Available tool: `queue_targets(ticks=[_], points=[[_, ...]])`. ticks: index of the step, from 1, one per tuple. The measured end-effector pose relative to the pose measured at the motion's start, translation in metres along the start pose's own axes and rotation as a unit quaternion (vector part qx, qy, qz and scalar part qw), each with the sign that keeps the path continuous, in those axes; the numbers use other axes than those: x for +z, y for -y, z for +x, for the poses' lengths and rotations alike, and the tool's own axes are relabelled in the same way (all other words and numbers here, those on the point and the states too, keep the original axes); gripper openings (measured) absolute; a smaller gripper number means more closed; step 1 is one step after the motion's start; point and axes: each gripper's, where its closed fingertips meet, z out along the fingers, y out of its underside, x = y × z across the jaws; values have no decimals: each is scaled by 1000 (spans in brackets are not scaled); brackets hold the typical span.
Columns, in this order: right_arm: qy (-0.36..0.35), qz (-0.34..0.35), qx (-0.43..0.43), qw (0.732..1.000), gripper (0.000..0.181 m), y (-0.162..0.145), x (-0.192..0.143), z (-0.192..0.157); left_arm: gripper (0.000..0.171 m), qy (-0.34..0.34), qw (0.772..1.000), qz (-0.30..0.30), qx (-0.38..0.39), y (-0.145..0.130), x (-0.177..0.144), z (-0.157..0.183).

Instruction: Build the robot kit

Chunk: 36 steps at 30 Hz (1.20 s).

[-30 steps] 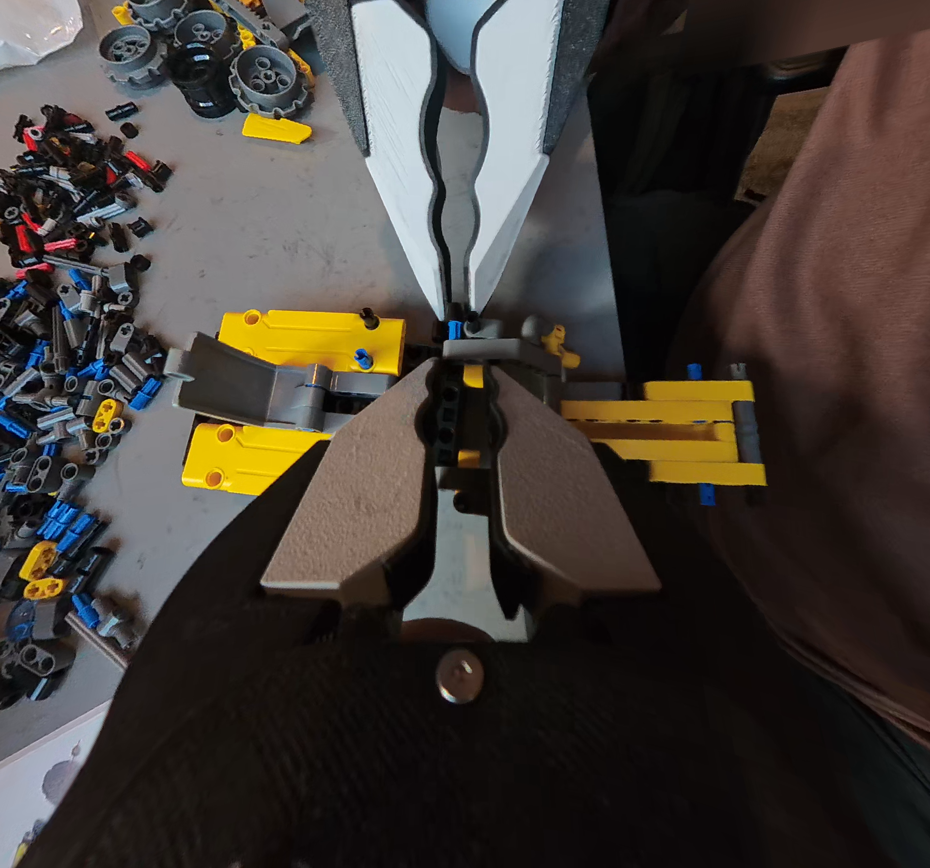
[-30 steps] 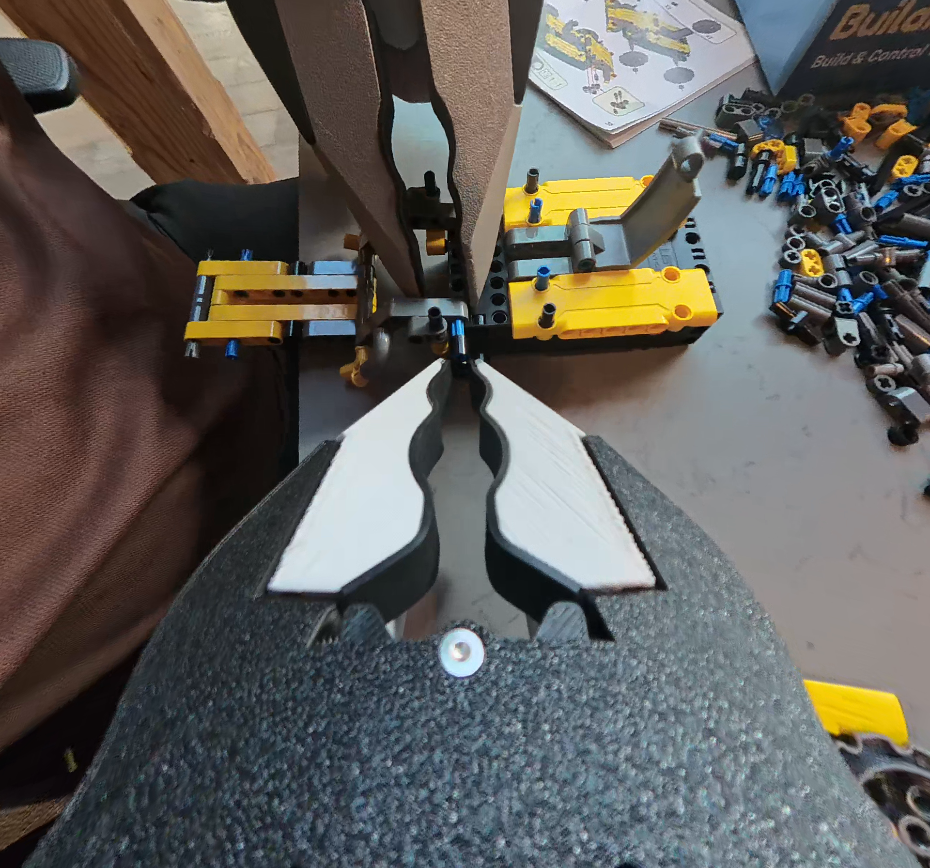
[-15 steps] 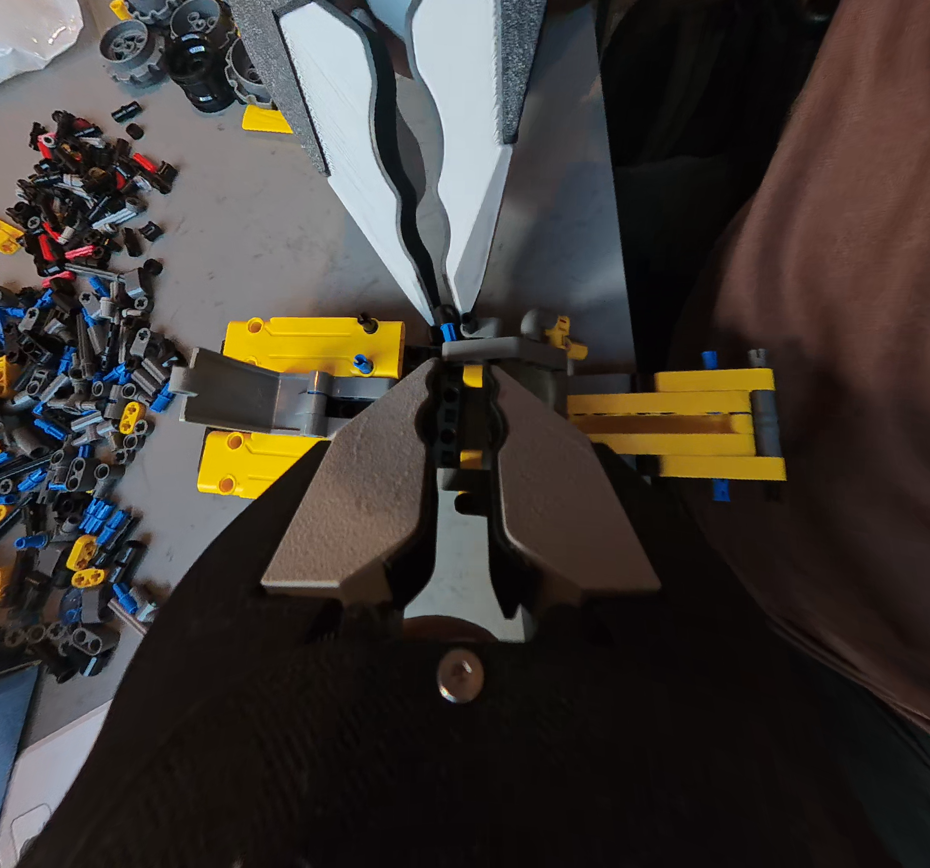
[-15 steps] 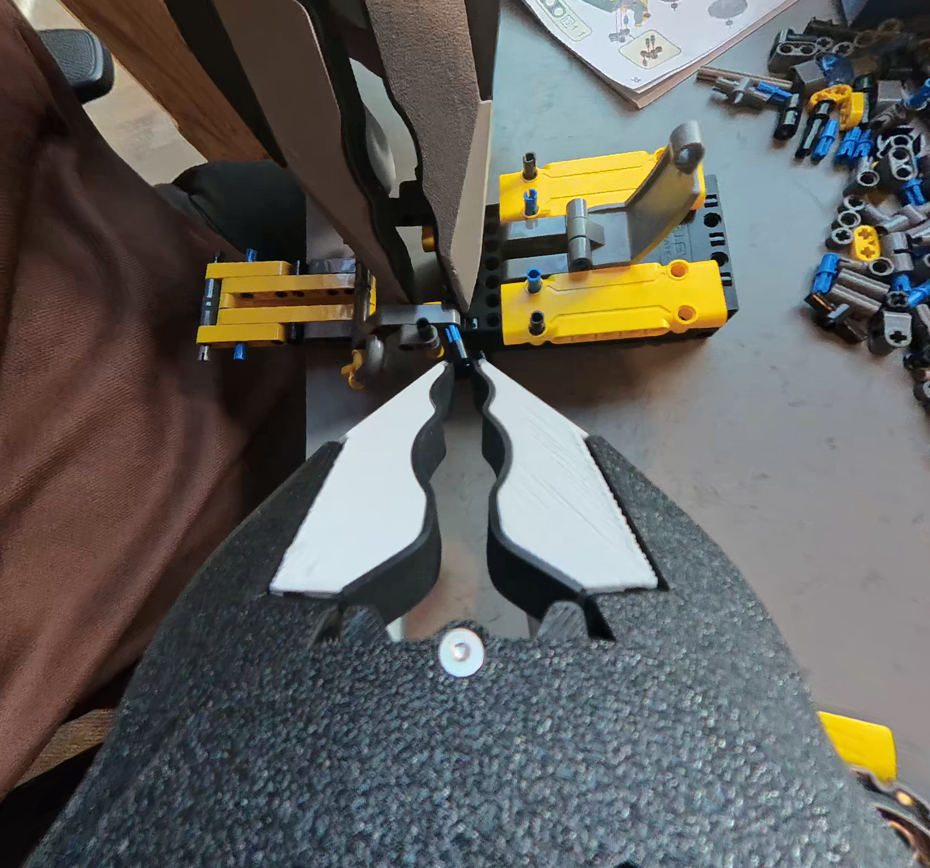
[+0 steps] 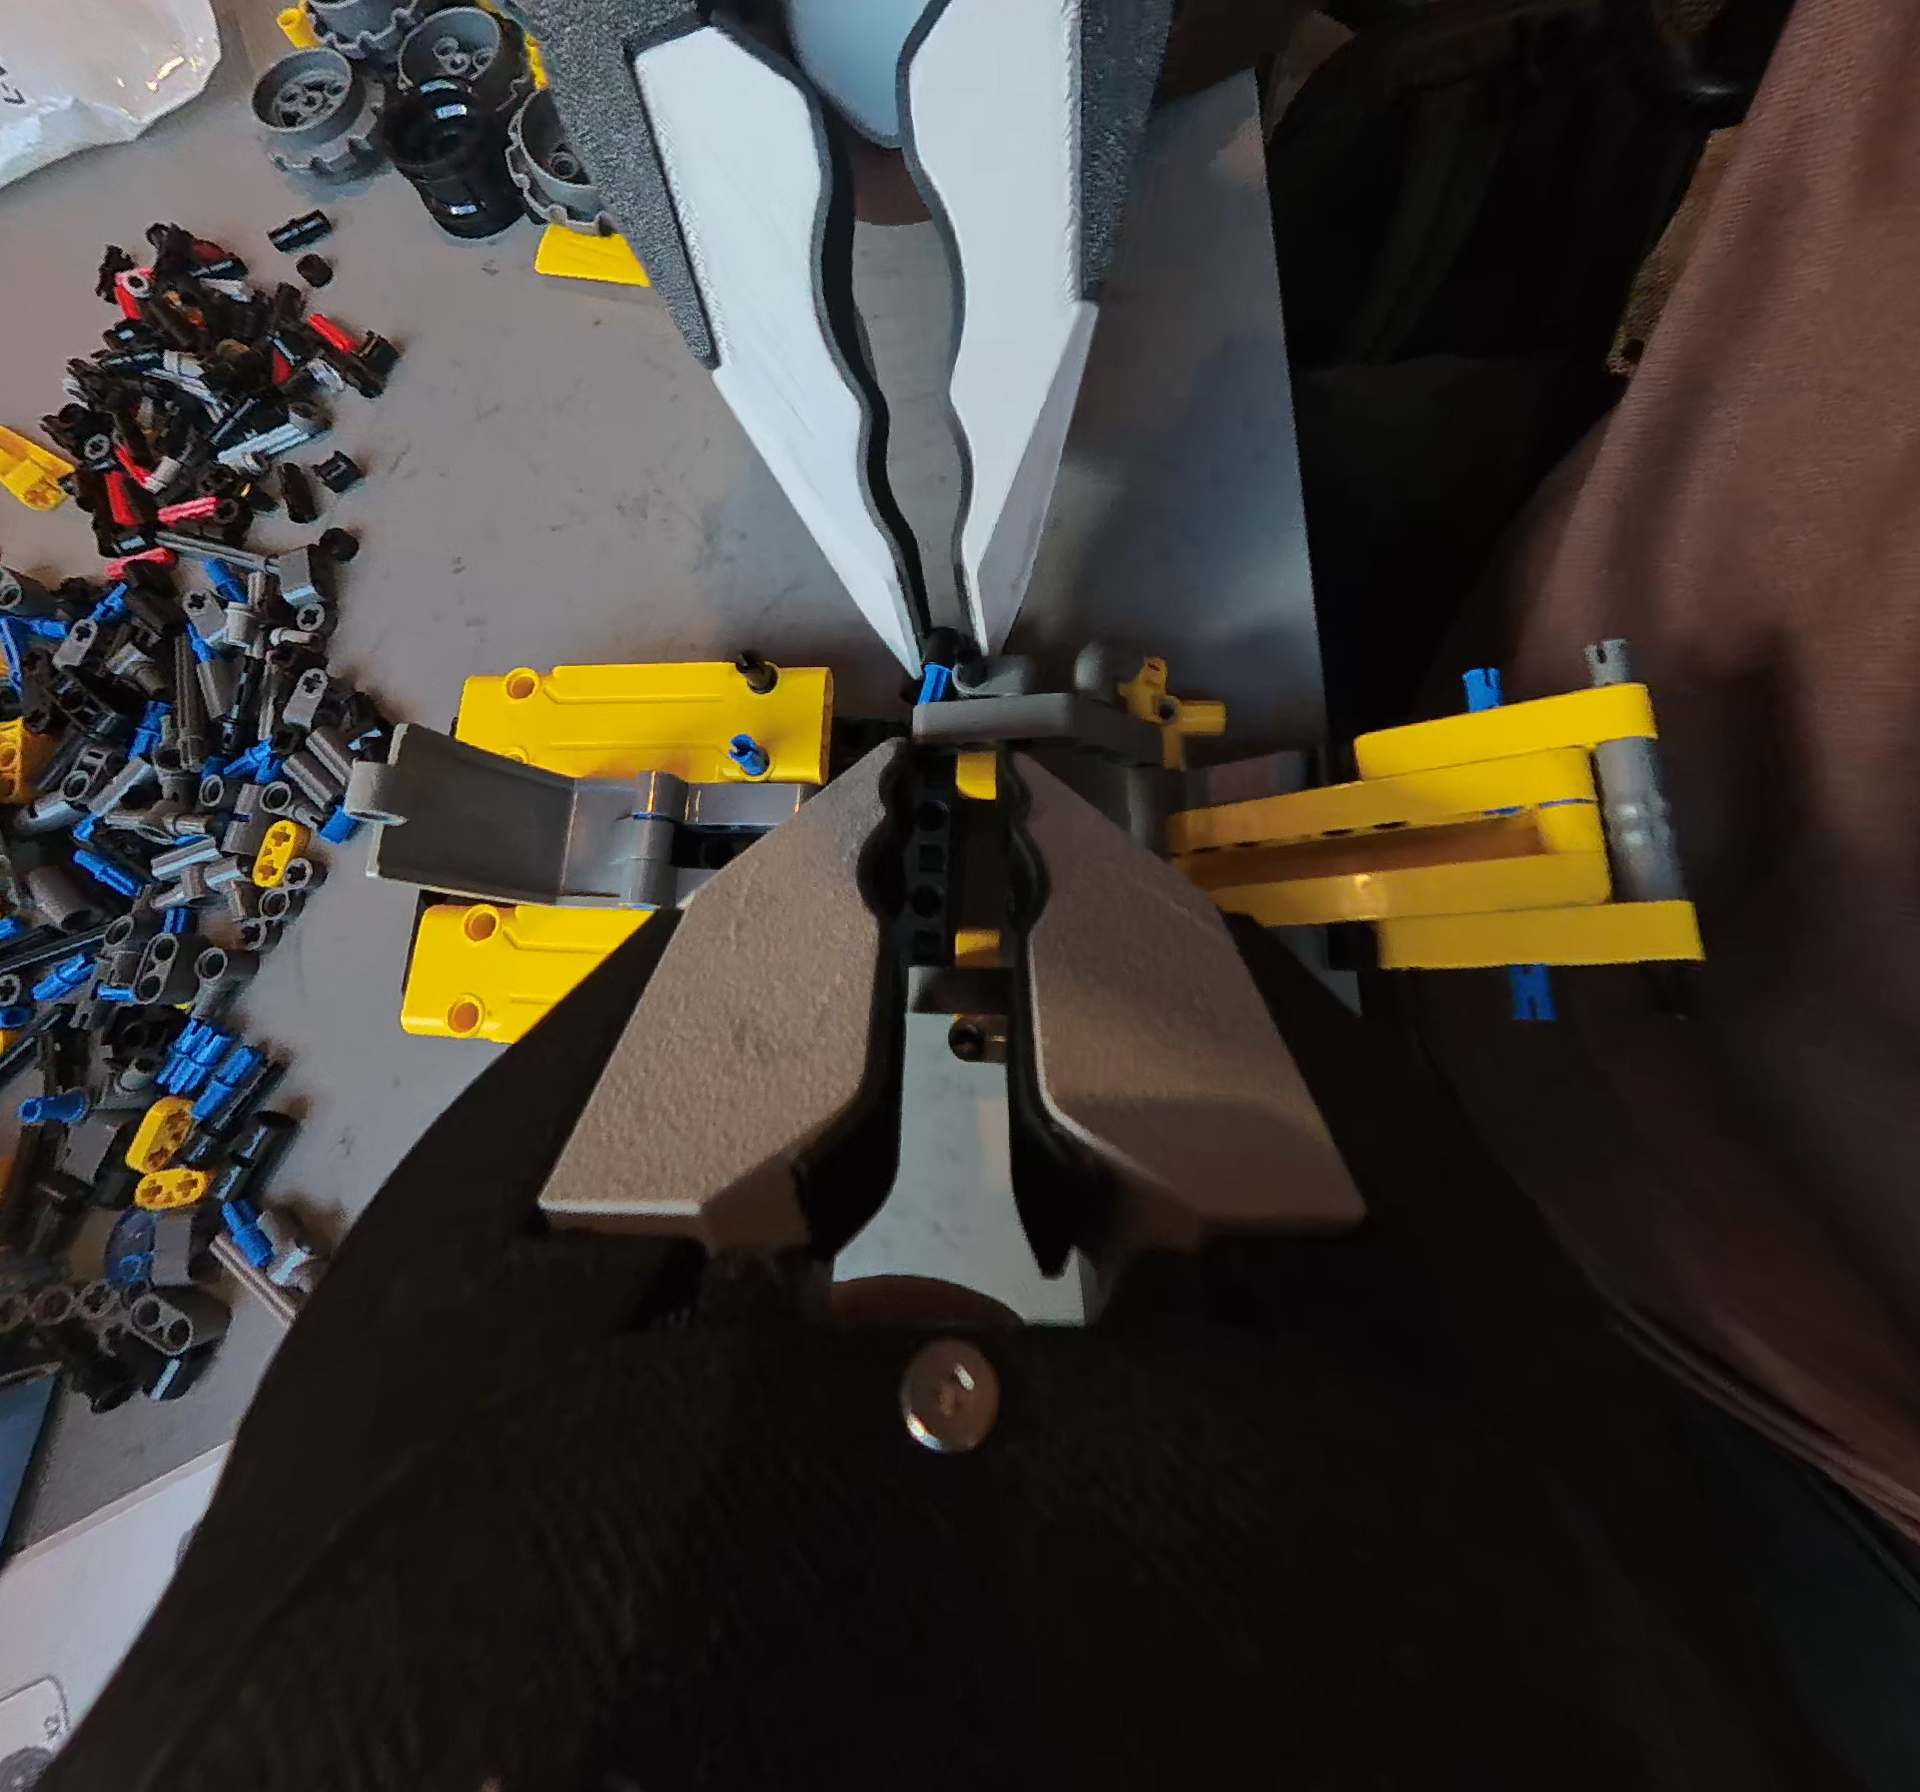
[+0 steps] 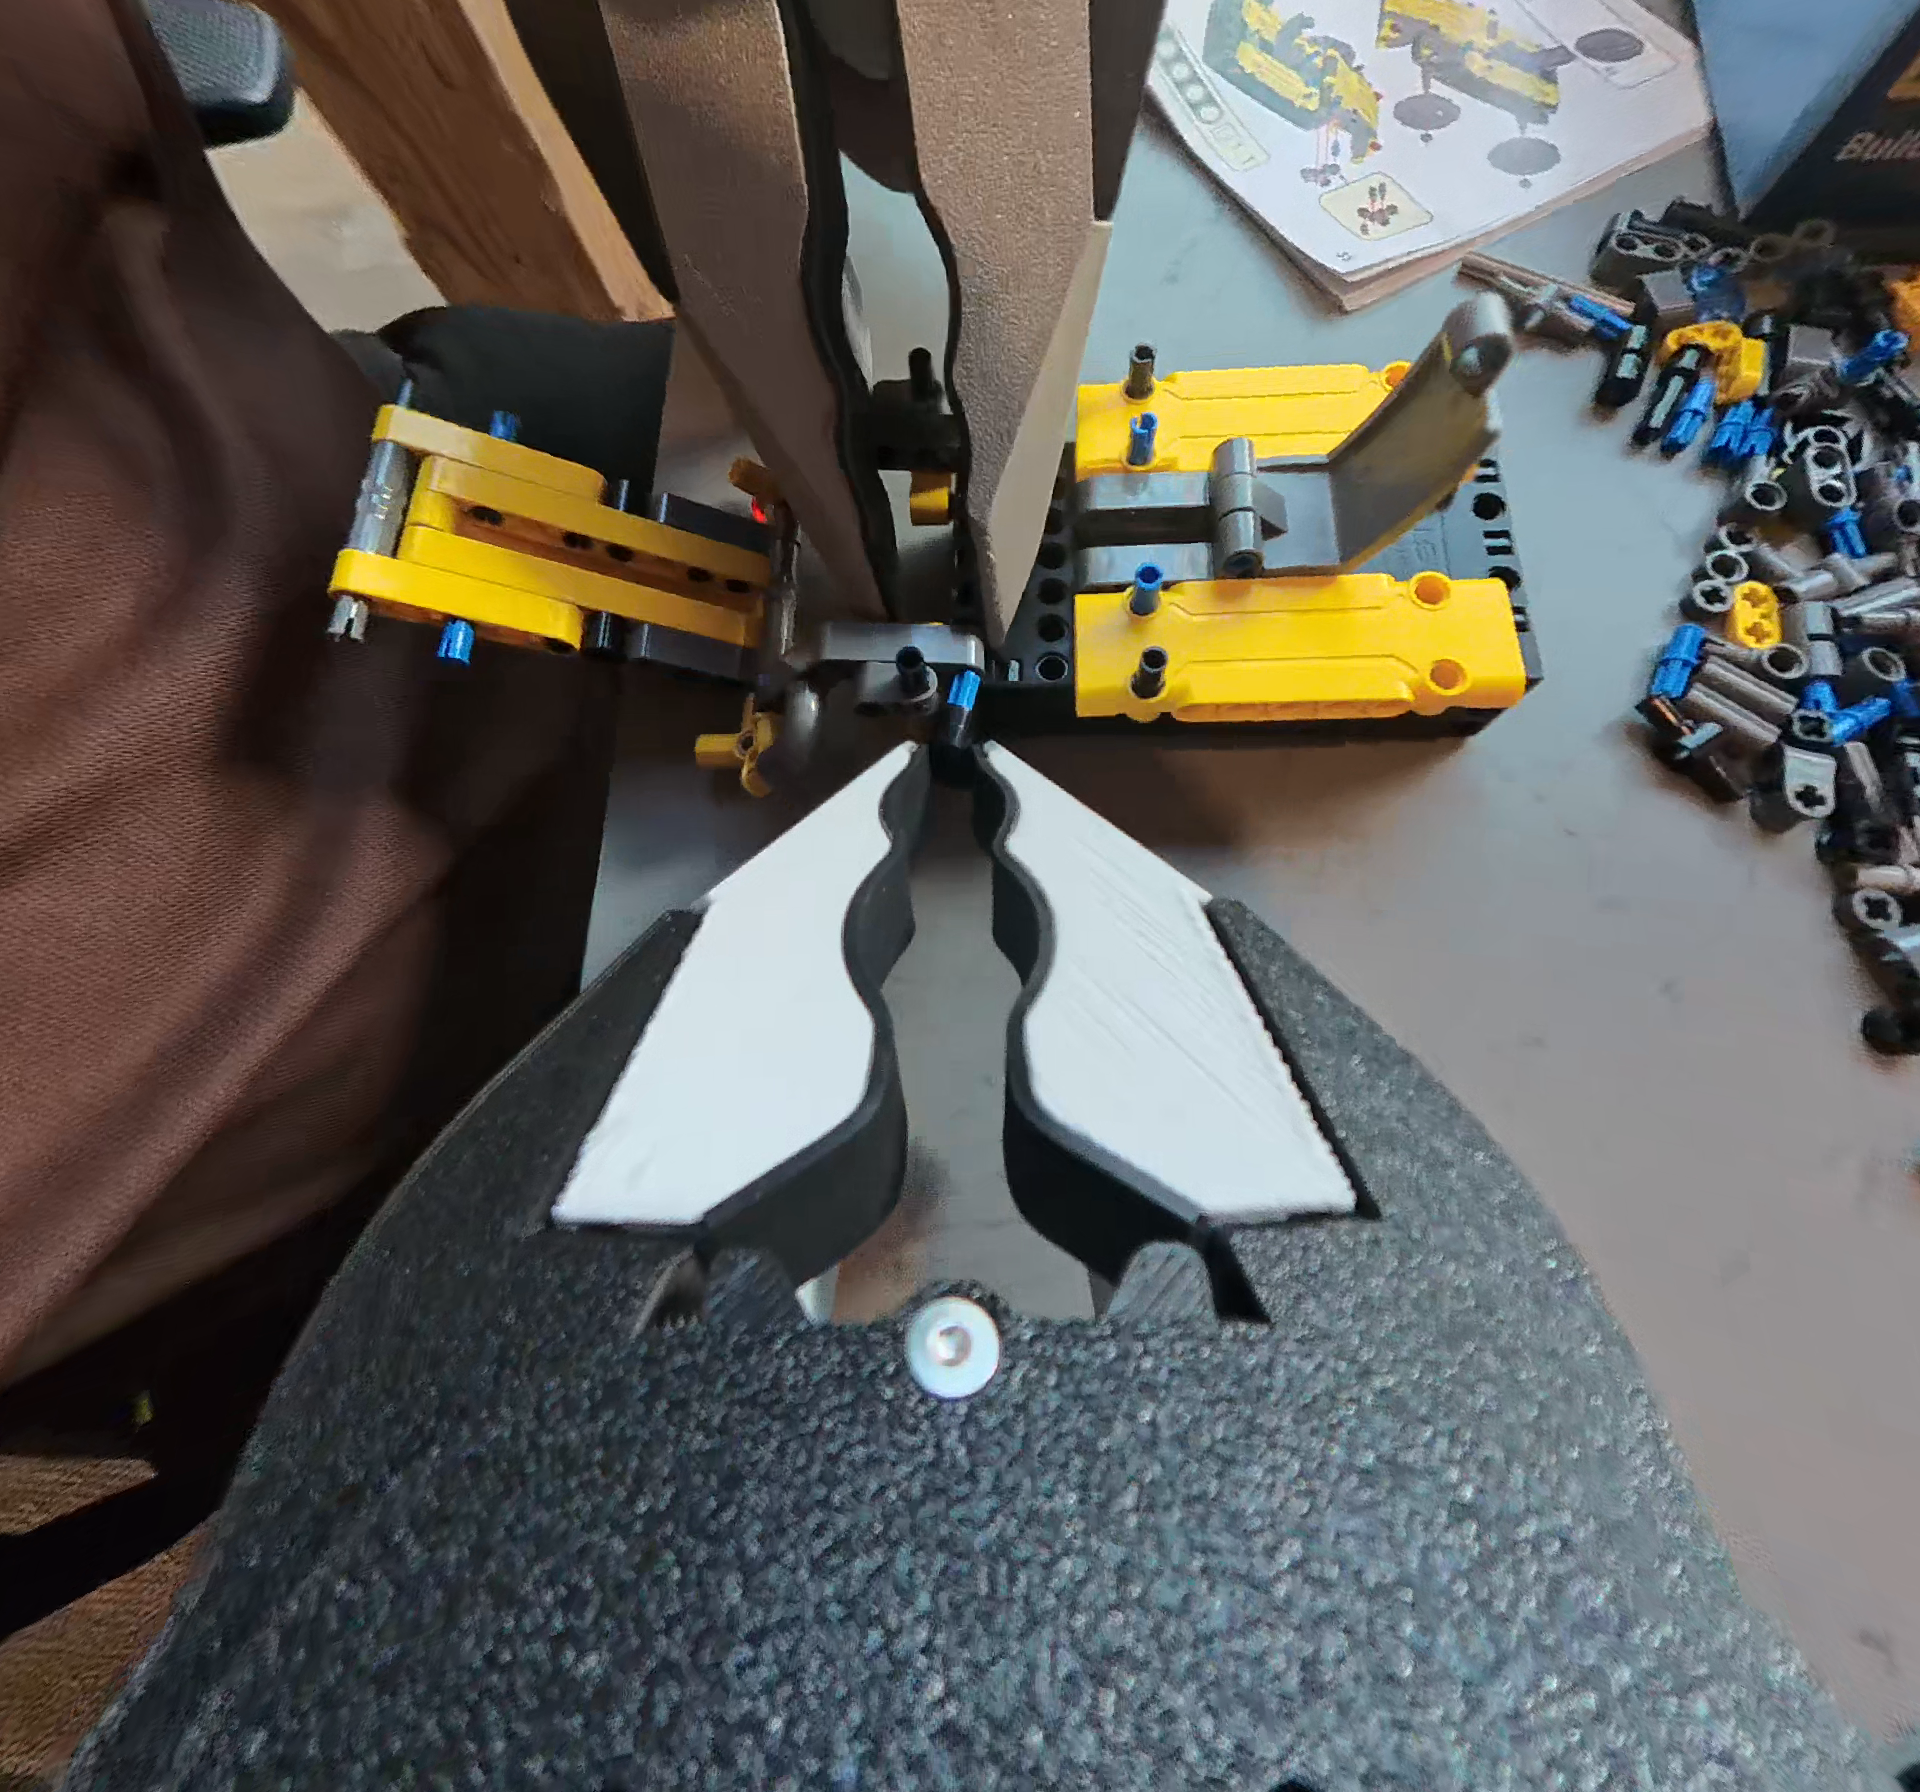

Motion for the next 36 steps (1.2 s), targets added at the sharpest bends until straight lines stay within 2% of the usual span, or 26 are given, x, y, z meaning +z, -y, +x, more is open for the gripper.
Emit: queue_targets(ticks=[17, 23, 30, 36], points=[[69, 3, -118, 991, 3, 2, 1, 1, 13, -25, 999, 13, 17, -1, -1, 0], [78, -2, -98, 992, 3, 3, 2, 3, 12, -26, 1000, 11, 6, -2, -2, -1], [31, 3, -43, 999, 3, 5, 4, 3, 12, -17, 1000, 20, -12, -4, -4, -3], [78, -4, -51, 996, 3, 4, 5, 1, 12, -17, 1000, 20, -1, -3, -4, -2]])
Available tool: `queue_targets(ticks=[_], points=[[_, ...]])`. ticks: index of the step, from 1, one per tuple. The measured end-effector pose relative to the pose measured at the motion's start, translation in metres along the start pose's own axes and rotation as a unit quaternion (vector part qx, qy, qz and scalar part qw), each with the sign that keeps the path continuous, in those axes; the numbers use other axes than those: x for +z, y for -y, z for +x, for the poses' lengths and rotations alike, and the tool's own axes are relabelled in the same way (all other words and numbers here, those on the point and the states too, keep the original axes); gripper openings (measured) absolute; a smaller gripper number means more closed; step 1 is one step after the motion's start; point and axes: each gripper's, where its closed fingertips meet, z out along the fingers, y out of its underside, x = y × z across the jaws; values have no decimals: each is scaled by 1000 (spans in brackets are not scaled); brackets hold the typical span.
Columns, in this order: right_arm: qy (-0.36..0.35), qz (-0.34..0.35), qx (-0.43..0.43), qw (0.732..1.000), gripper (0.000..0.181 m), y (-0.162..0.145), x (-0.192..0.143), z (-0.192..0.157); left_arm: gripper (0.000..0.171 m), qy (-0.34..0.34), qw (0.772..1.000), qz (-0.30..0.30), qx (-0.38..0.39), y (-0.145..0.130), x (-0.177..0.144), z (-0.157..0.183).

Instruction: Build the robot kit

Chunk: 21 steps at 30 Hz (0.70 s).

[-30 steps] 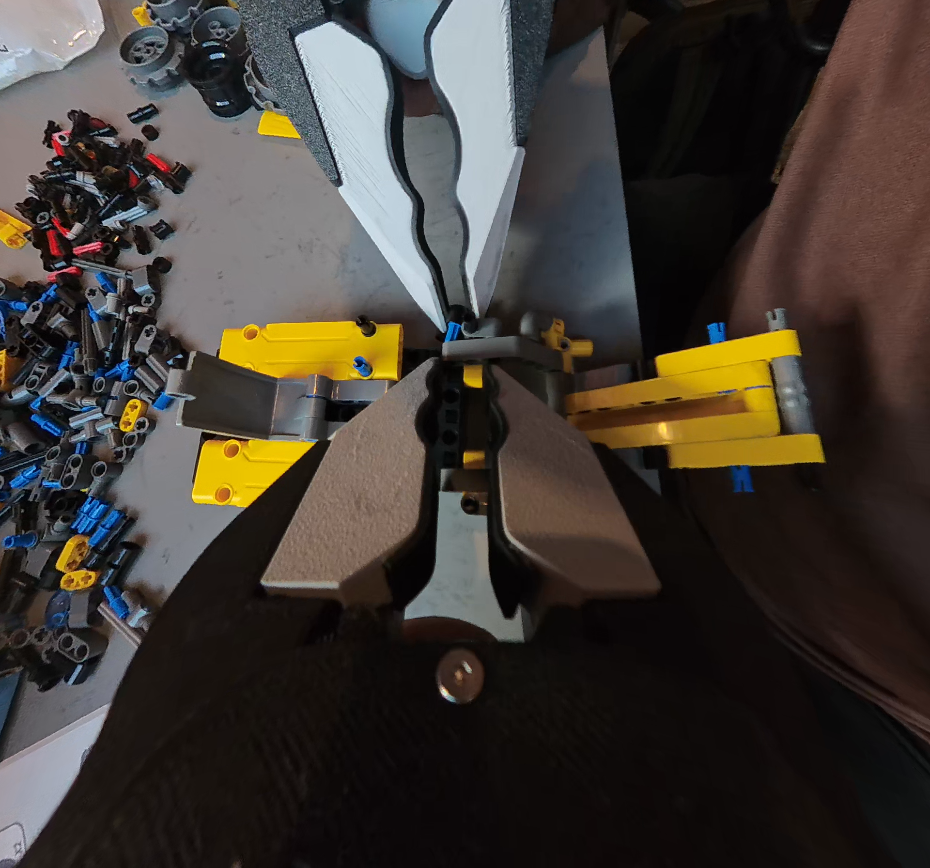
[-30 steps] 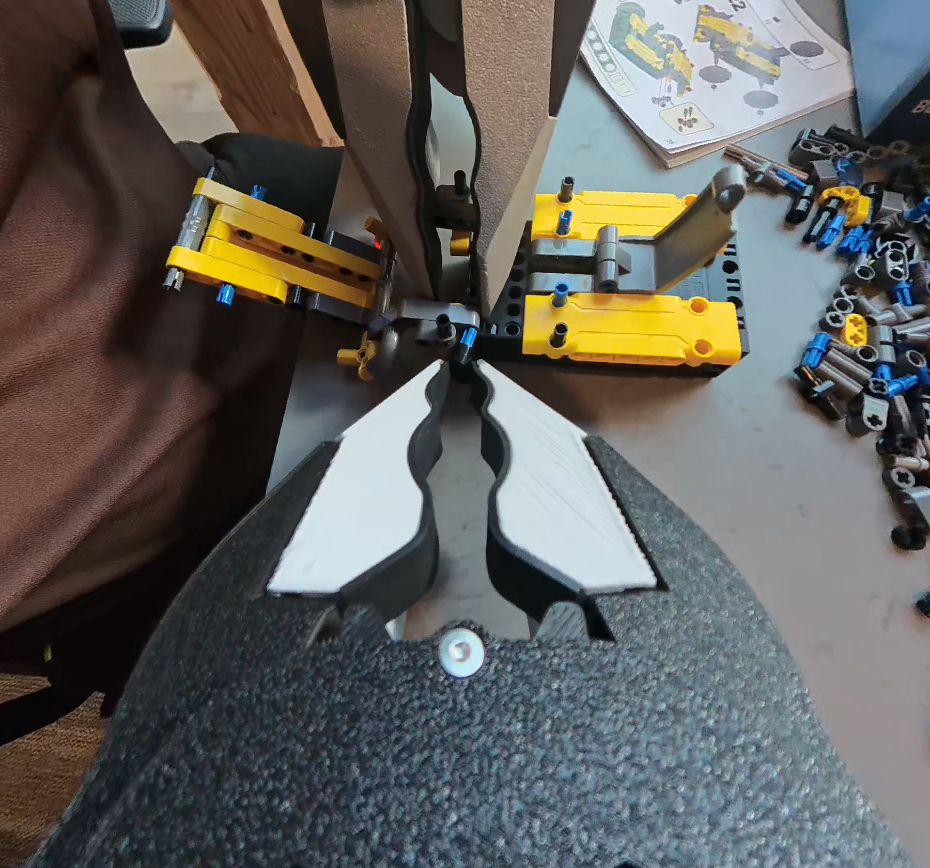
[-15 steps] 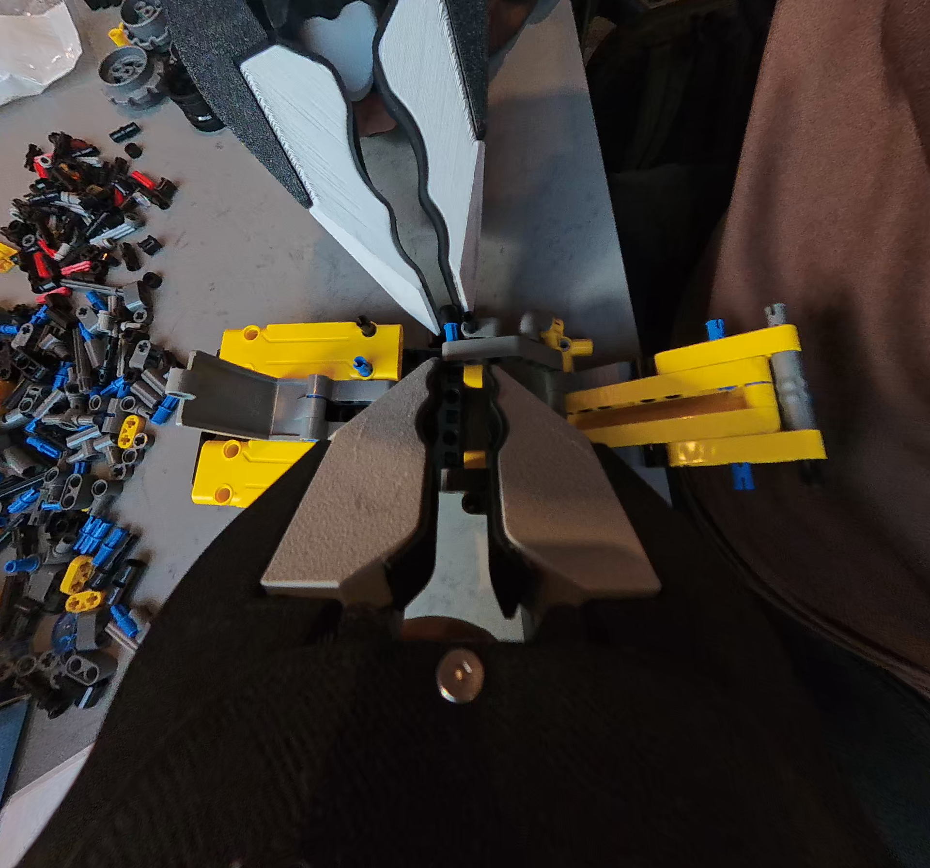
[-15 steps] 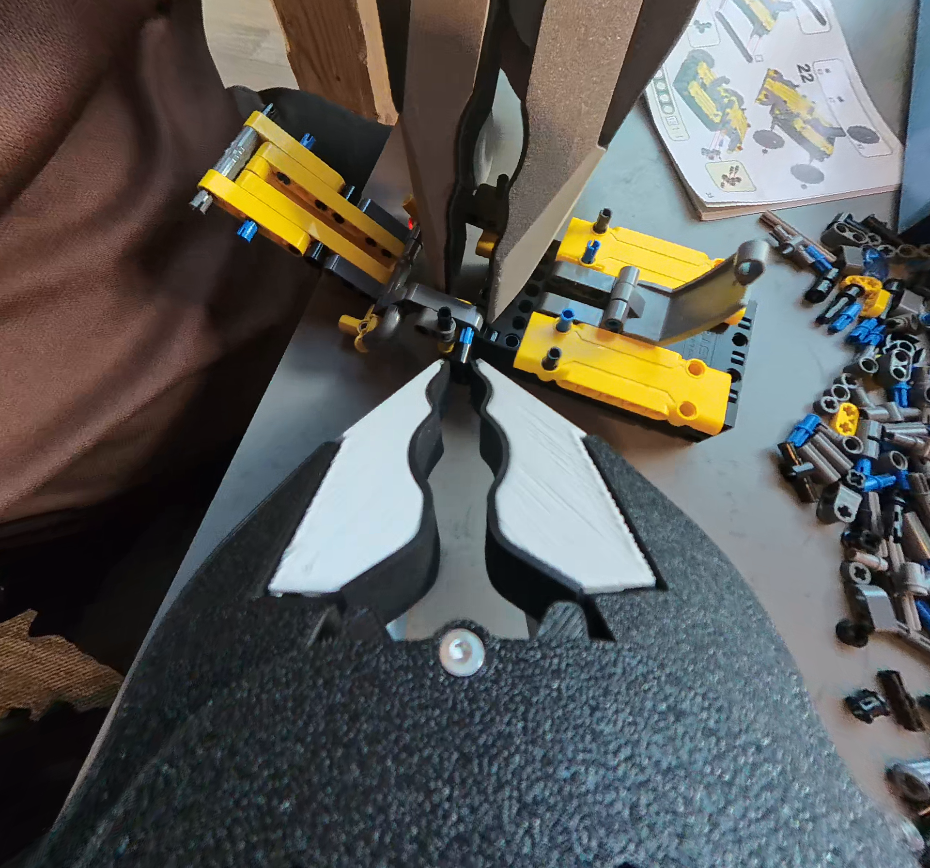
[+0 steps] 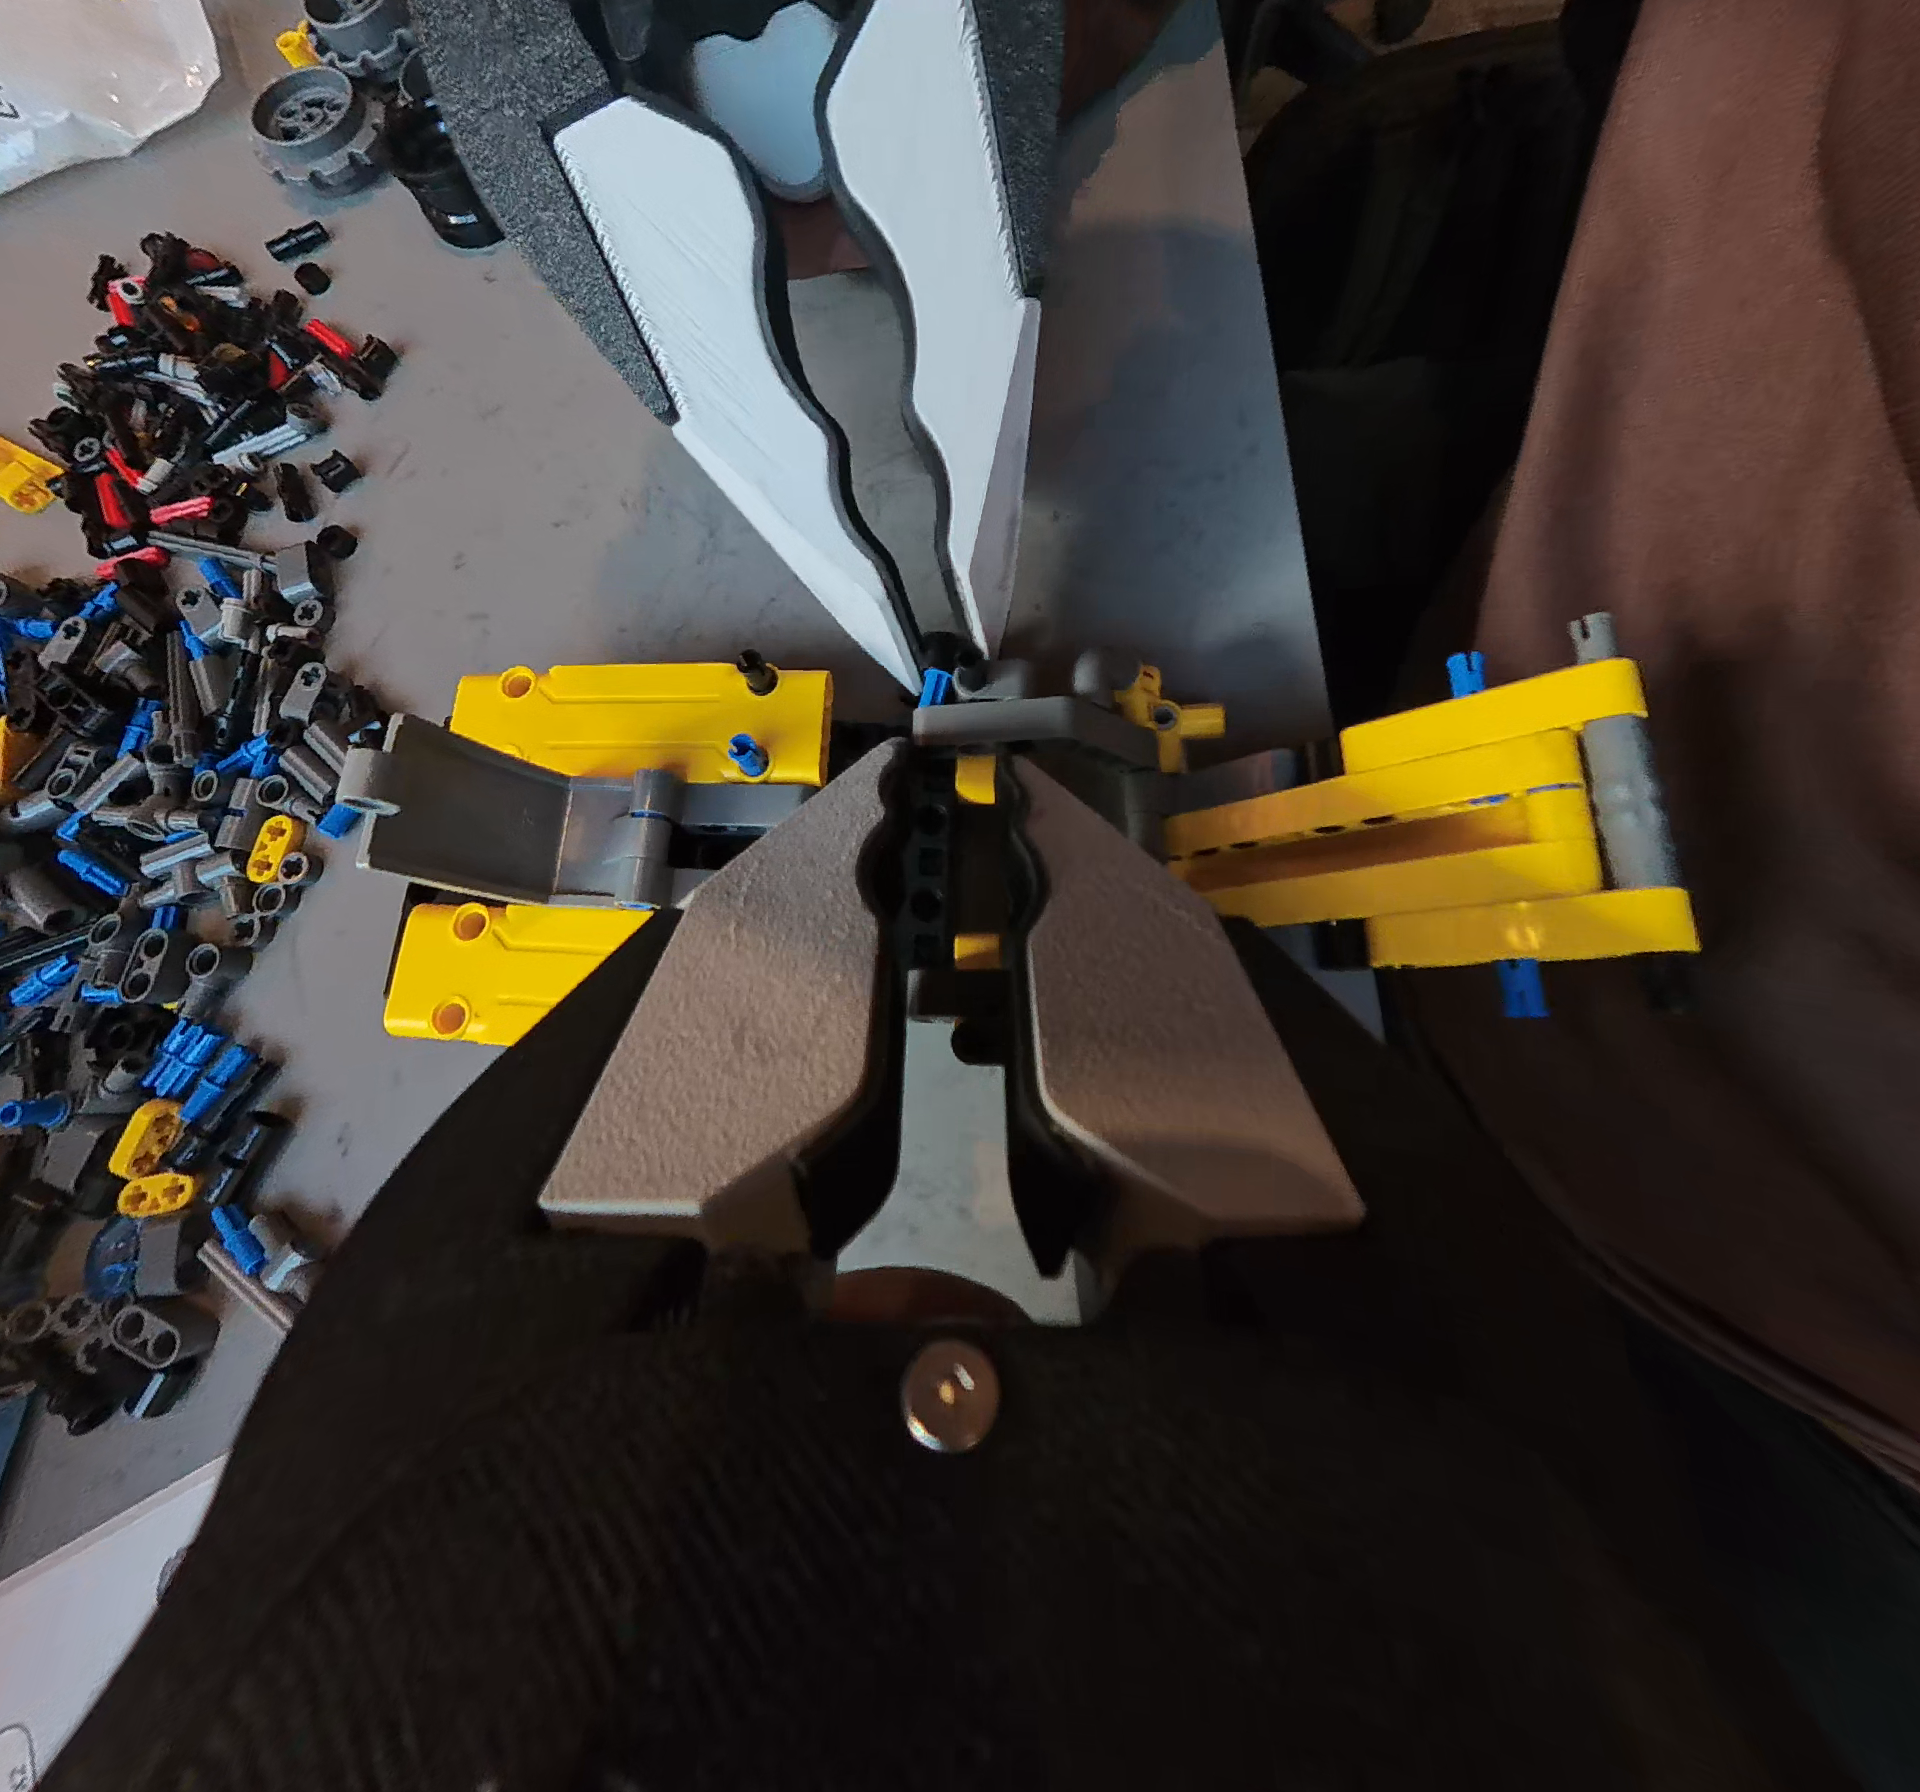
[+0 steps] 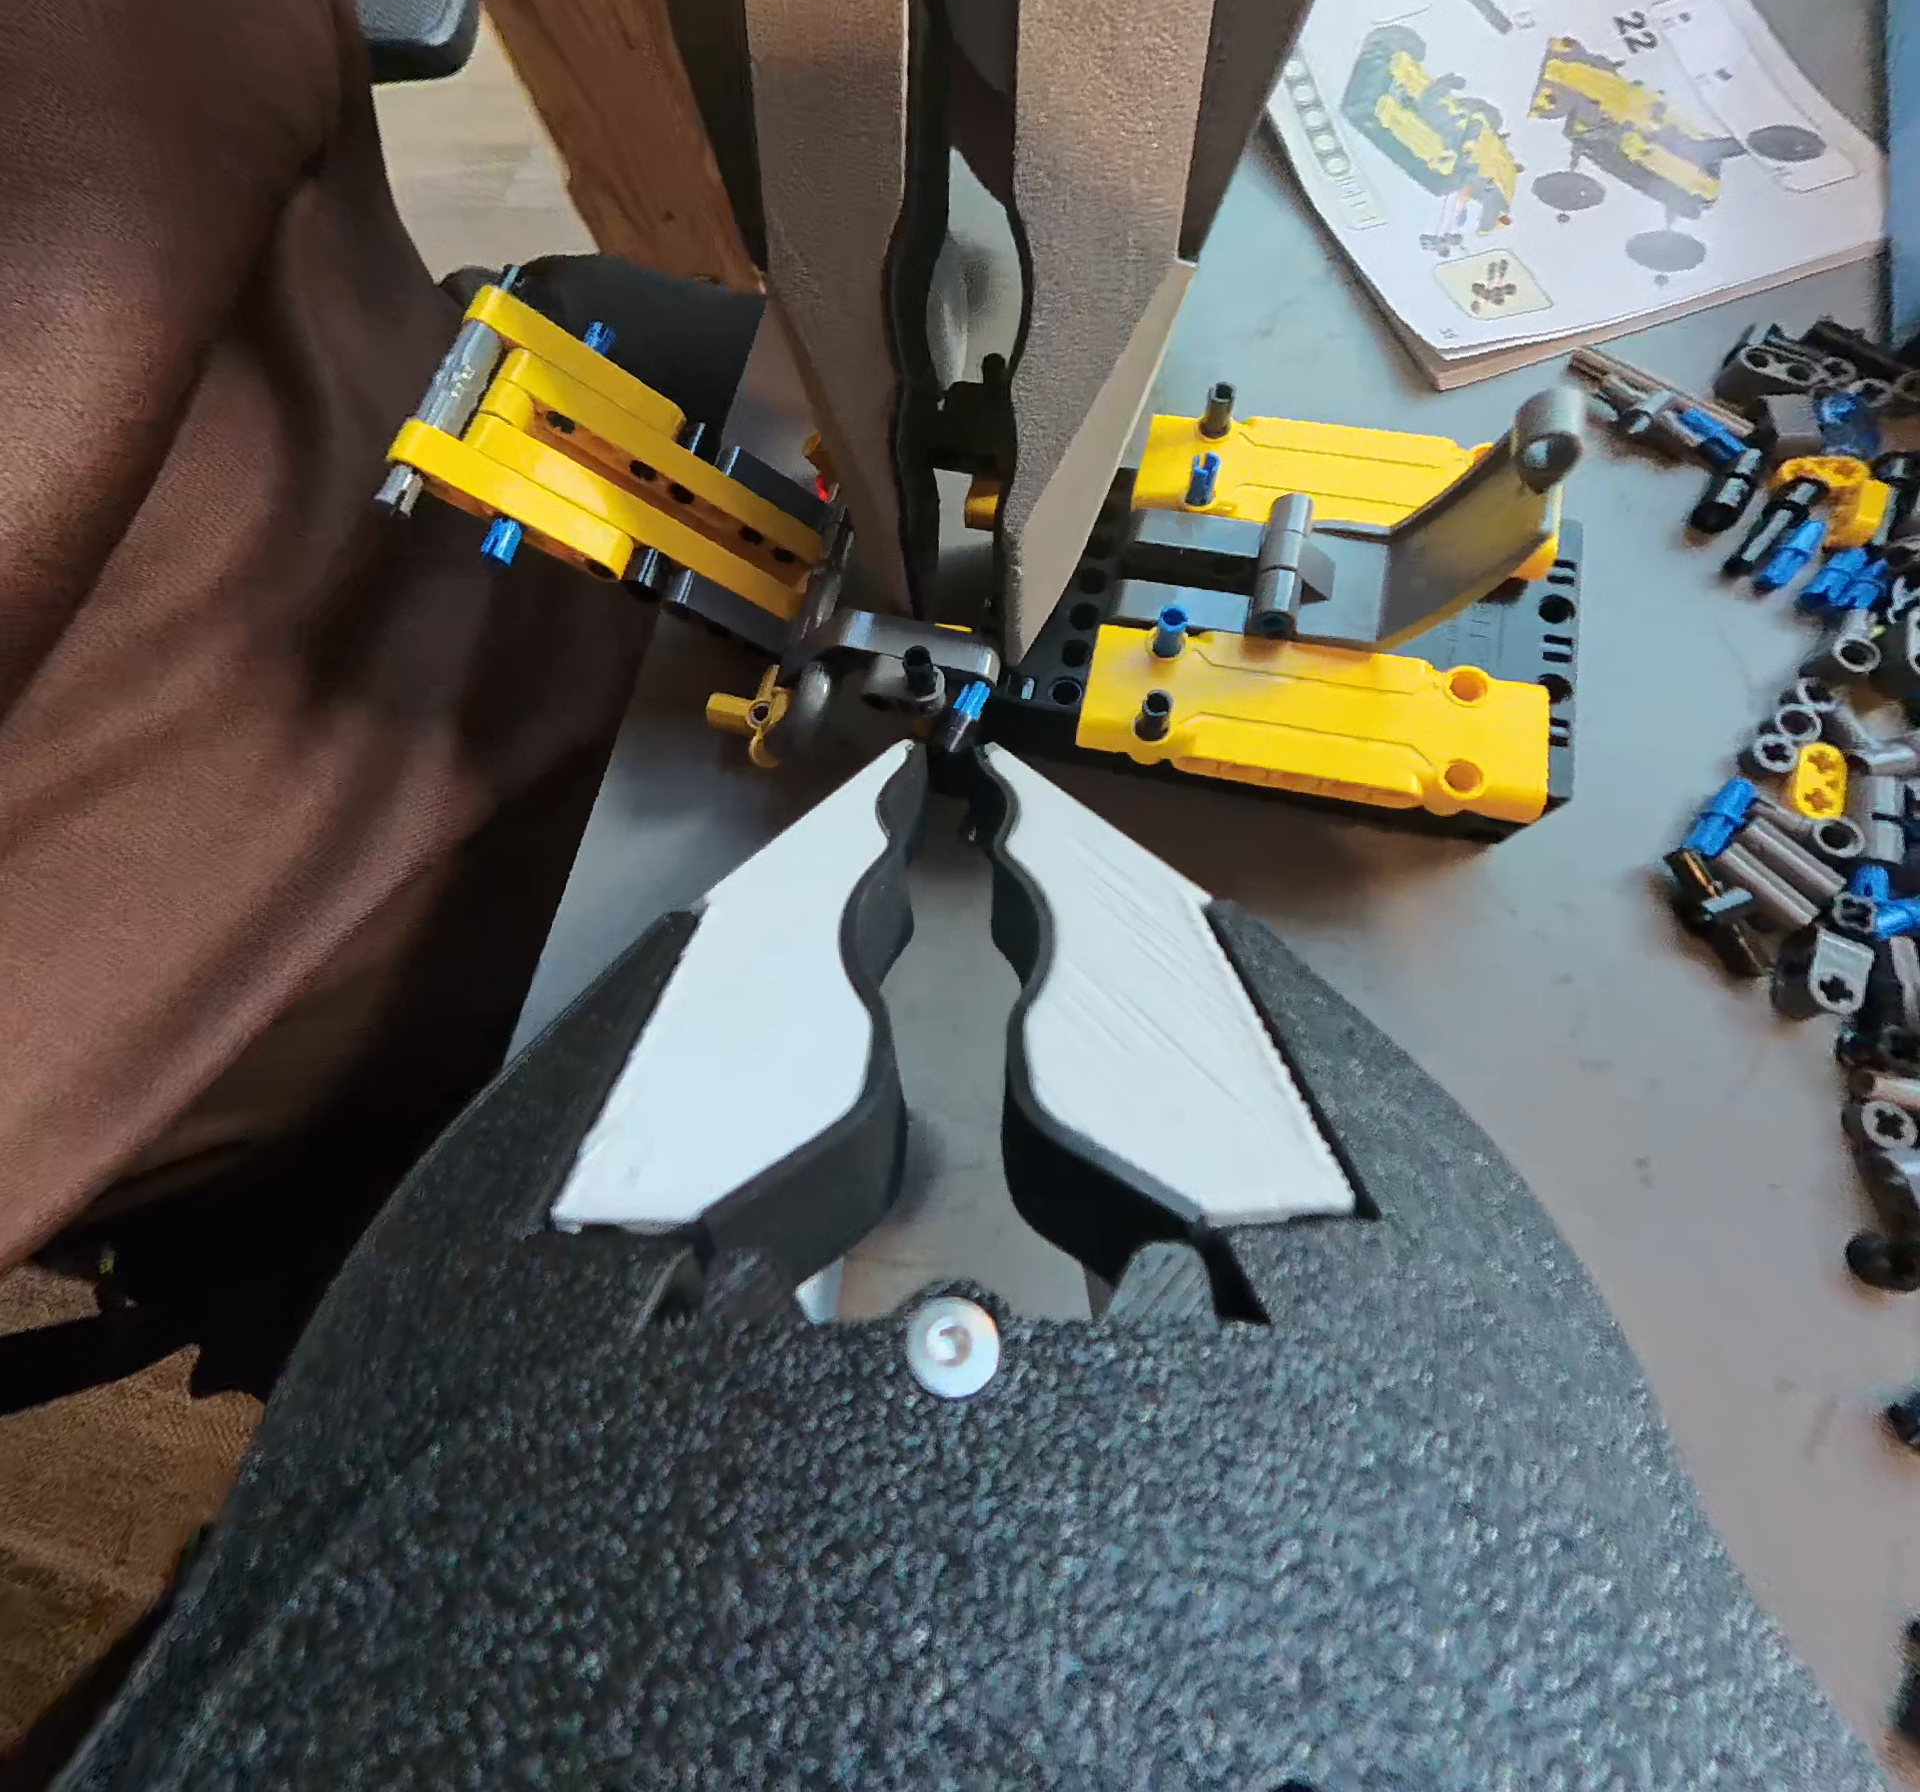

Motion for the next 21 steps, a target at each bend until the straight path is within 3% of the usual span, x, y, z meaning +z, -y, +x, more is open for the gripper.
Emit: queue_targets(ticks=[8, 21], points=[[41, -6, -65, 997, 3, 0, 0, -1, 12, -17, 1000, 8, 9, 0, -1, 2], [46, -7, -33, 998, 3, -1, -1, 0, 12, -17, 999, 18, 33, -1, -1, 3]])
